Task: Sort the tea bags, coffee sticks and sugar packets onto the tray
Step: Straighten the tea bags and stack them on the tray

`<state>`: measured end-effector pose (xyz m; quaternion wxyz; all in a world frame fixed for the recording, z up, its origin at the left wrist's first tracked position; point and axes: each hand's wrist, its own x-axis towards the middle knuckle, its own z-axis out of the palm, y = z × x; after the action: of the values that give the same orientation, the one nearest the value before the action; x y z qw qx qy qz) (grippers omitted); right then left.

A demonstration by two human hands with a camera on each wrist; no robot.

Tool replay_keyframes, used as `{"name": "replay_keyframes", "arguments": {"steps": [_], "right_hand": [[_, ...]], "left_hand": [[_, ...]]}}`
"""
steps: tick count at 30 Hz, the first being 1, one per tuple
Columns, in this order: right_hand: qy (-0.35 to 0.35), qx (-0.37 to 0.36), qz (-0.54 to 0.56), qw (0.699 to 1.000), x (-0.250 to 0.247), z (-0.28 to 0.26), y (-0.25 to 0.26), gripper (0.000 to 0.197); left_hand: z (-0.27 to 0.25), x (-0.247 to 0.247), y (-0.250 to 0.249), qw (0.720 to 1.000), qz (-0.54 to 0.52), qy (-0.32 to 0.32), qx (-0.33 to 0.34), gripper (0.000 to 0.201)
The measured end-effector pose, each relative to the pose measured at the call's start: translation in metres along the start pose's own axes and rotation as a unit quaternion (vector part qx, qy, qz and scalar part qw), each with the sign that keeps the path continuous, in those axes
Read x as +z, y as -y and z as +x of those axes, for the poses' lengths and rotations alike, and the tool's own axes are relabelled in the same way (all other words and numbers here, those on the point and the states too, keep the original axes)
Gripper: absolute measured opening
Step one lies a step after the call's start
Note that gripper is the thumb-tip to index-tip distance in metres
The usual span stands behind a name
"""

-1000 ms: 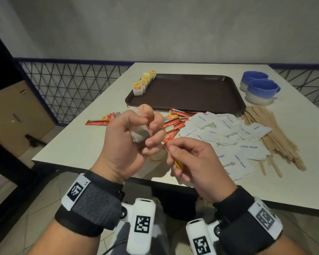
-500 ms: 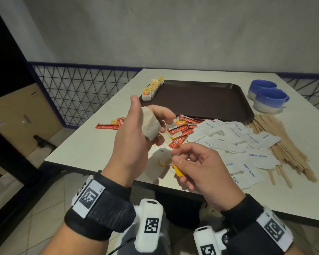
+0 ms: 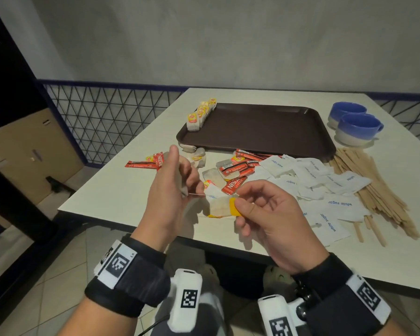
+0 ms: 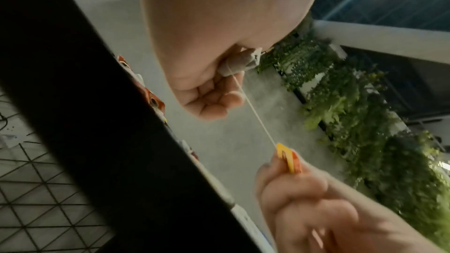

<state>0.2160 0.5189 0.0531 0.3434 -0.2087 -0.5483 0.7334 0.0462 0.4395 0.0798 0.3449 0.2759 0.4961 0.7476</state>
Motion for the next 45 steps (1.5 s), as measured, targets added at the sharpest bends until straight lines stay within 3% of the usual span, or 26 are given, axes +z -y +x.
{"name": "replay_keyframes", "arguments": {"steps": [5, 11, 17, 20, 22, 27, 32, 35, 39, 45], "right_hand": [[-0.067, 0.000, 0.040, 0.997, -0.001, 0.001, 0.001, 0.021], [-0.108, 0.000, 0.020, 0.994, 0.000, 0.000, 0.003, 0.006], [-0.091, 0.004, 0.042, 0.995, 0.000, 0.001, 0.005, 0.027], [-0.071, 0.007, 0.043, 0.997, 0.001, 0.000, 0.007, 0.031], [-0.070, 0.007, 0.045, 0.996, 0.001, -0.001, 0.007, 0.035], [-0.071, 0.000, 0.041, 0.997, -0.001, -0.003, 0.005, 0.021], [-0.063, -0.022, 0.026, 0.997, 0.000, -0.004, 0.003, 0.010], [-0.060, -0.044, 0.006, 0.997, 0.003, -0.006, 0.003, 0.016], [-0.080, -0.021, 0.043, 0.996, 0.001, -0.003, 0.003, 0.027], [-0.084, -0.026, 0.036, 0.995, -0.001, -0.002, 0.002, 0.026]], "left_hand": [[-0.013, 0.001, 0.013, 0.995, 0.051, 0.065, -0.062, 0.053], [-0.018, -0.003, 0.017, 0.966, 0.216, 0.138, -0.023, 0.074], [-0.020, -0.006, 0.018, 0.964, 0.211, 0.156, -0.039, 0.030], [-0.023, -0.002, 0.017, 0.953, 0.267, 0.140, -0.032, 0.020], [-0.025, 0.000, 0.017, 0.934, 0.323, 0.151, -0.018, 0.026], [-0.026, 0.000, 0.017, 0.942, 0.300, 0.149, -0.022, 0.037], [-0.026, -0.002, 0.020, 0.939, 0.309, 0.152, -0.004, 0.036], [-0.026, -0.004, 0.021, 0.939, 0.307, 0.156, 0.001, 0.034], [-0.026, -0.004, 0.020, 0.942, 0.293, 0.163, 0.001, 0.034], [-0.026, -0.005, 0.020, 0.940, 0.283, 0.192, -0.006, 0.042]]}}
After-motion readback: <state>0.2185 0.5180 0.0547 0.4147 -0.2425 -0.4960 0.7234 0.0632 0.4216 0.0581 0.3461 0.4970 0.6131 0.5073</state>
